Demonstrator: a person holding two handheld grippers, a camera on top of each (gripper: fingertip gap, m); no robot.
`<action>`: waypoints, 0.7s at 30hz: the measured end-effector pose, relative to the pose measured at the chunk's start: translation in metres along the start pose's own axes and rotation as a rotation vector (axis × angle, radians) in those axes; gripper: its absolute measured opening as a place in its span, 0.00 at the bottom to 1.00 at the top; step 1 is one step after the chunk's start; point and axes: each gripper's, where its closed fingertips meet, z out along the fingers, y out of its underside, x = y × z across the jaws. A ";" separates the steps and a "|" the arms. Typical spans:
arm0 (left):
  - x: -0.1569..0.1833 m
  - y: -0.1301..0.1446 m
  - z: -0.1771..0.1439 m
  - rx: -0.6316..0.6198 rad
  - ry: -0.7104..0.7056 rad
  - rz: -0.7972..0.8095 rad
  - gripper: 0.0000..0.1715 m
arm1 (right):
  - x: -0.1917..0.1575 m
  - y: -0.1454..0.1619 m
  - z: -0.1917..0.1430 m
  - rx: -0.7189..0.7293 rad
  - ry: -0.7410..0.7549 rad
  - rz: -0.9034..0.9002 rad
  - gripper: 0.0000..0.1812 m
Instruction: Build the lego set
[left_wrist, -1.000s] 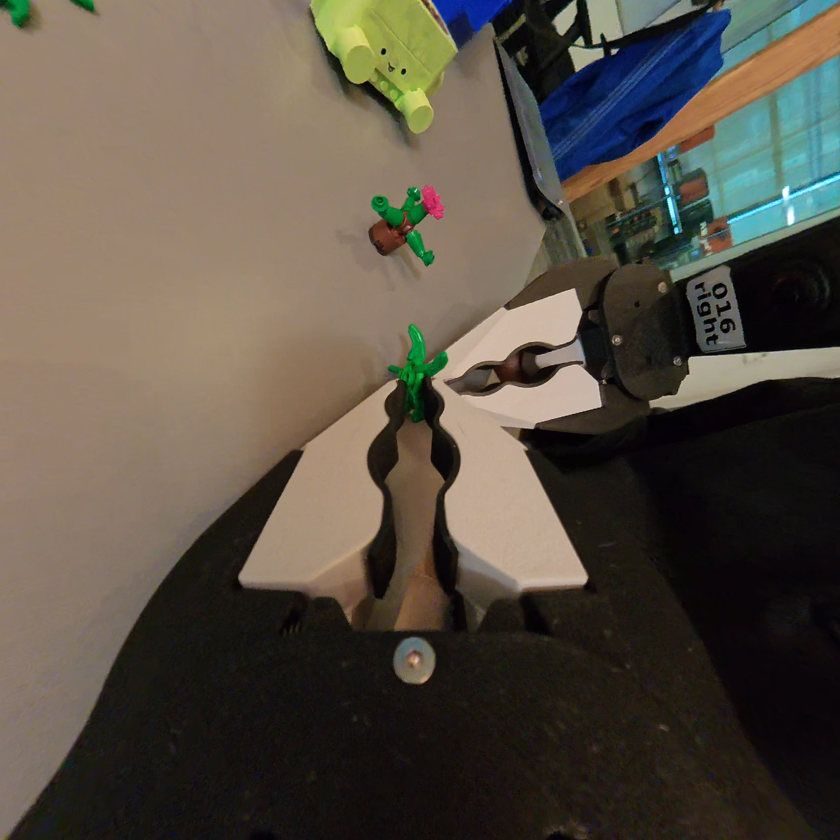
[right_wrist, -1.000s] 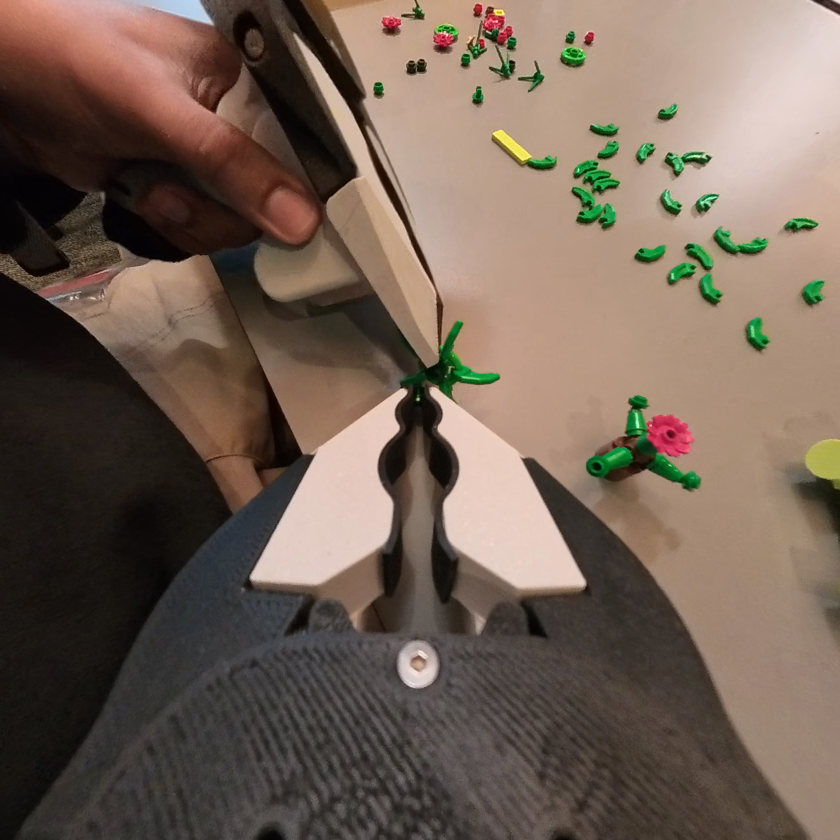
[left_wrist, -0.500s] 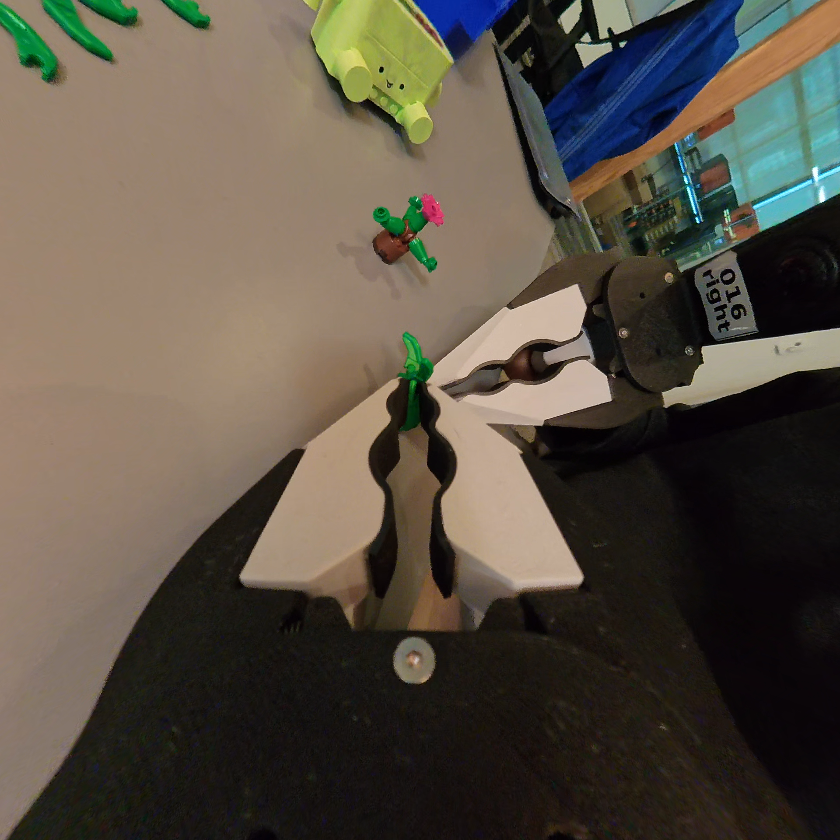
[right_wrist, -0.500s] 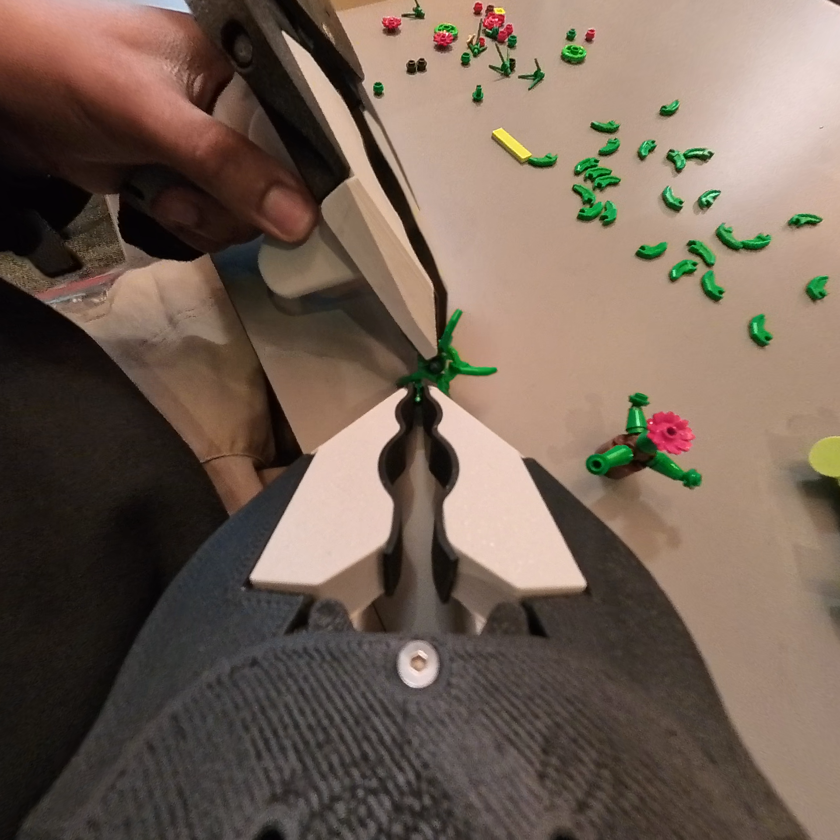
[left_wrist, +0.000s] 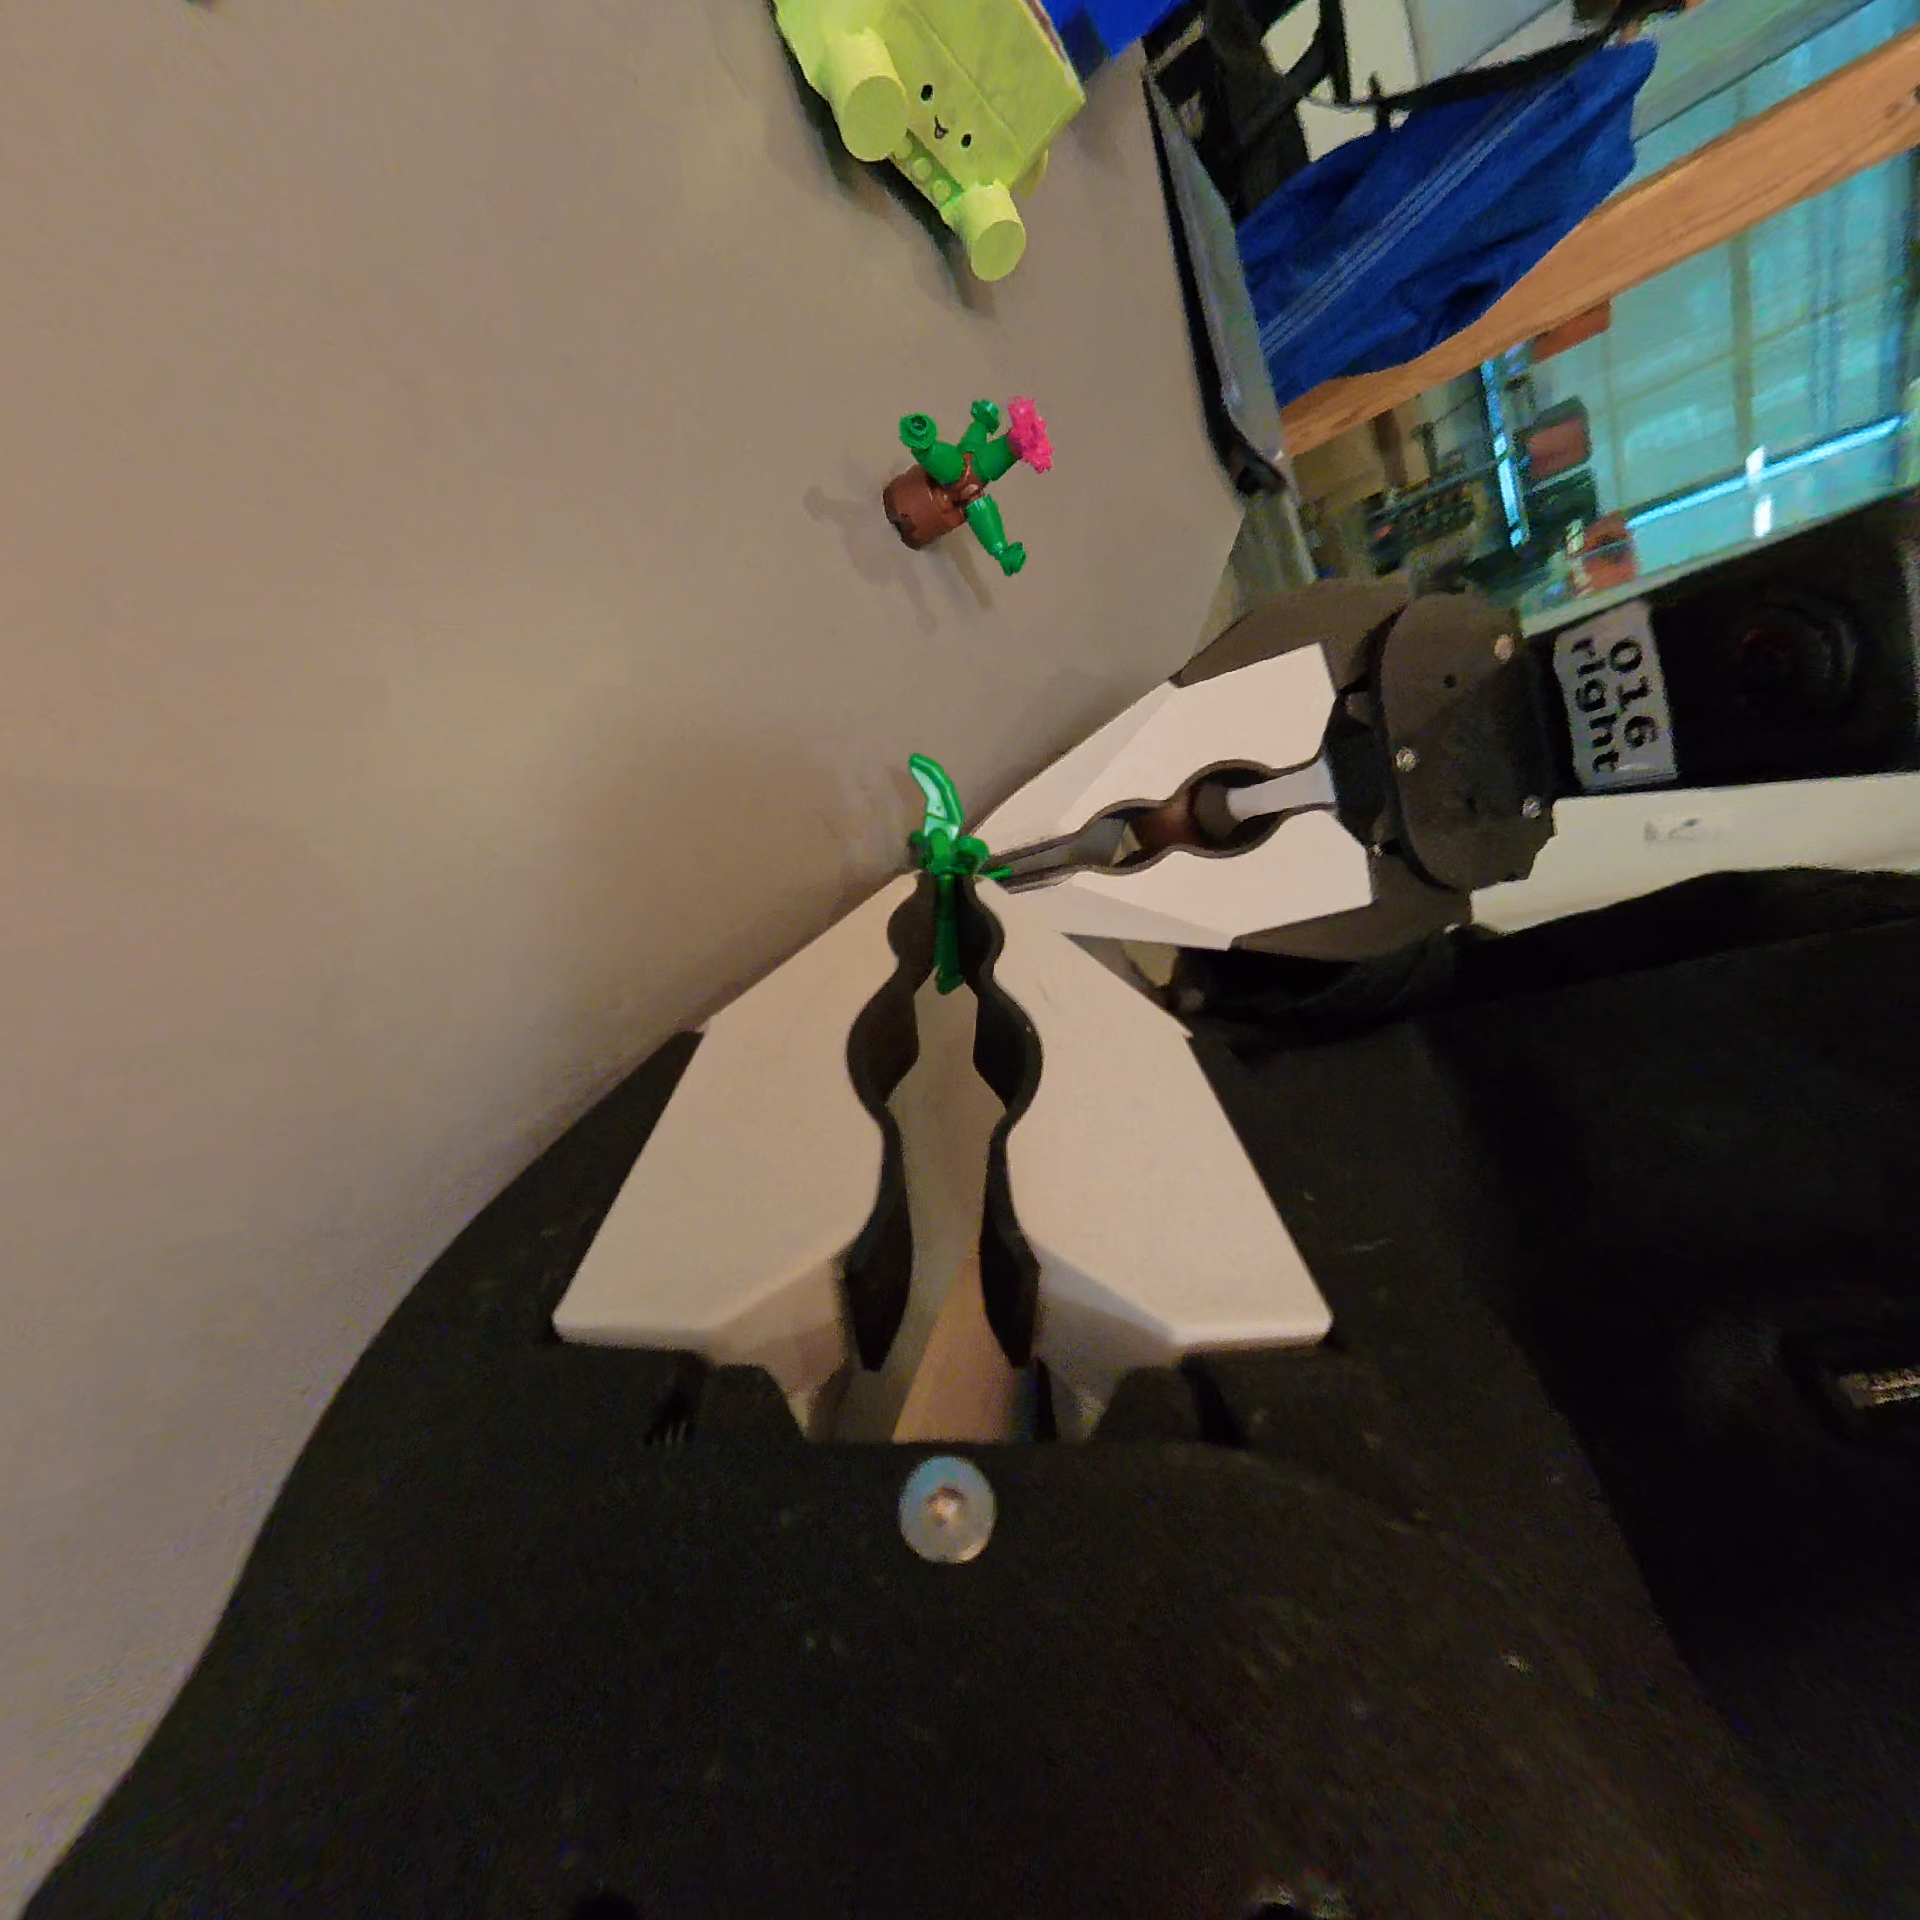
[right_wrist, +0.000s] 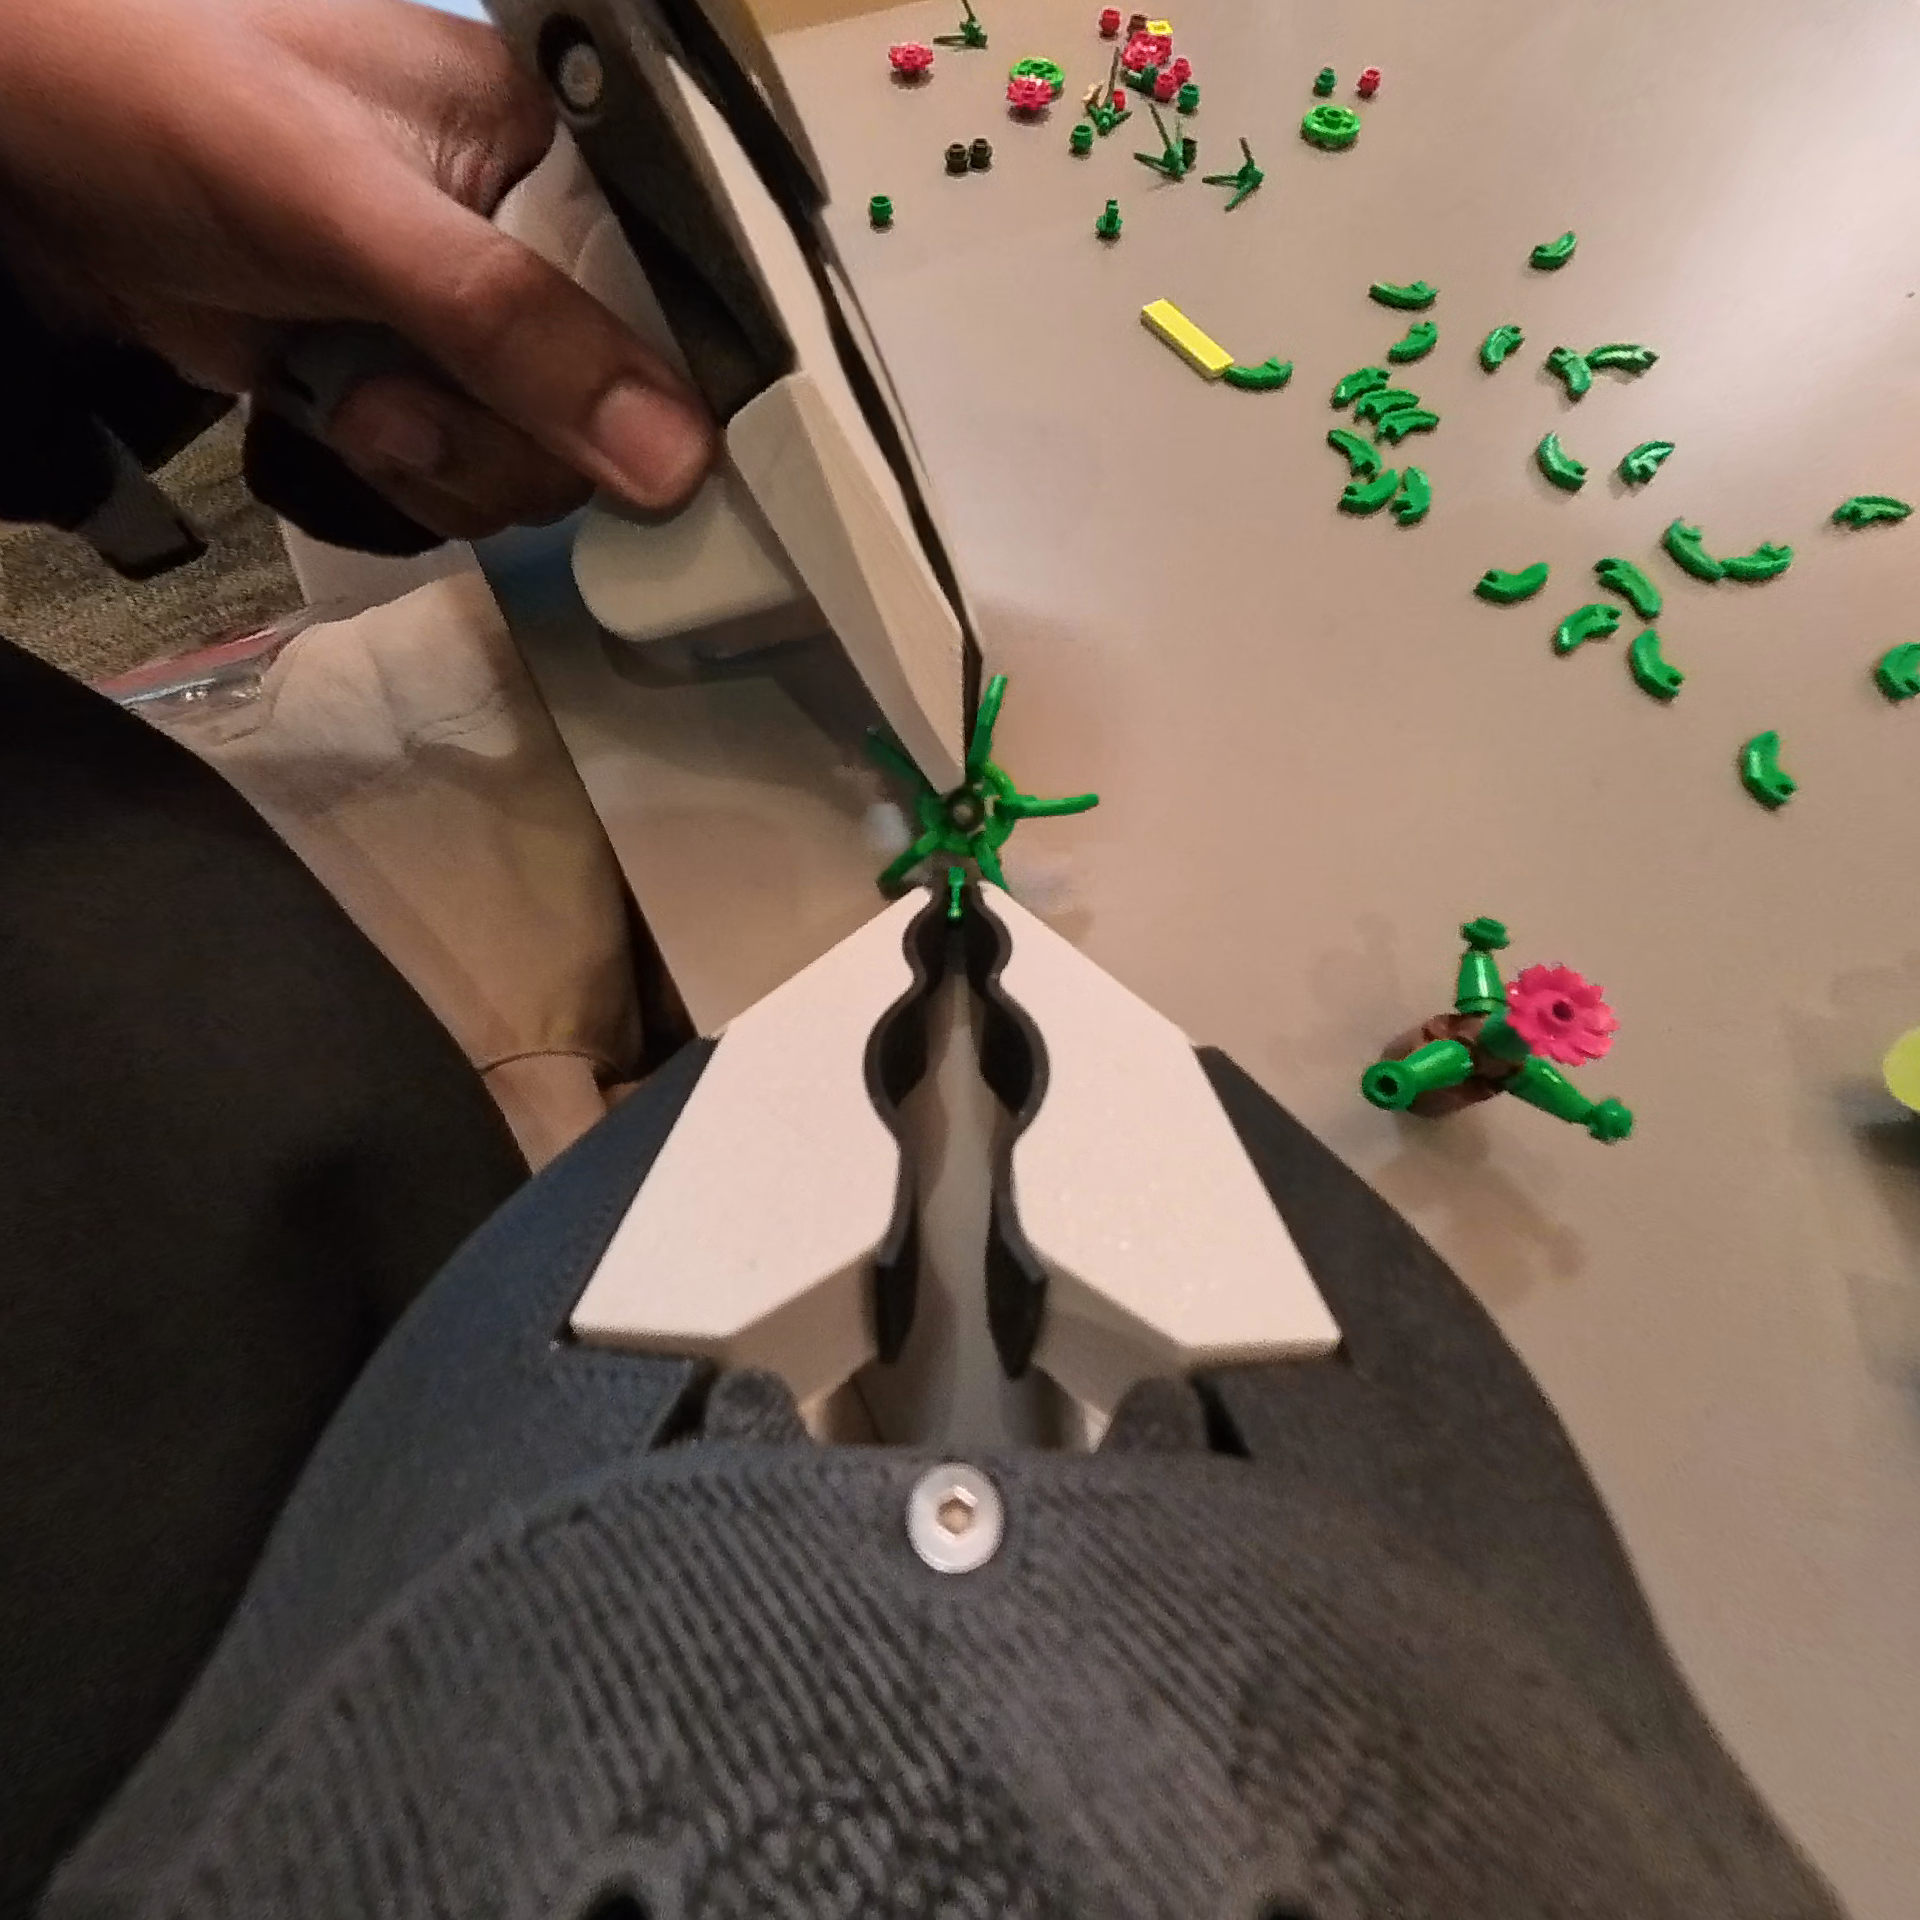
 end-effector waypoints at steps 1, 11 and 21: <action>0.000 0.000 0.000 0.012 0.014 -0.022 0.00 | -0.001 -0.001 0.000 0.002 0.001 -0.004 0.00; 0.019 -0.025 -0.017 0.254 0.254 -0.155 0.00 | 0.005 -0.024 -0.010 0.159 0.053 0.030 0.01; 0.045 -0.032 -0.022 0.303 0.479 -0.241 0.01 | 0.009 -0.048 -0.031 0.330 0.062 0.057 0.01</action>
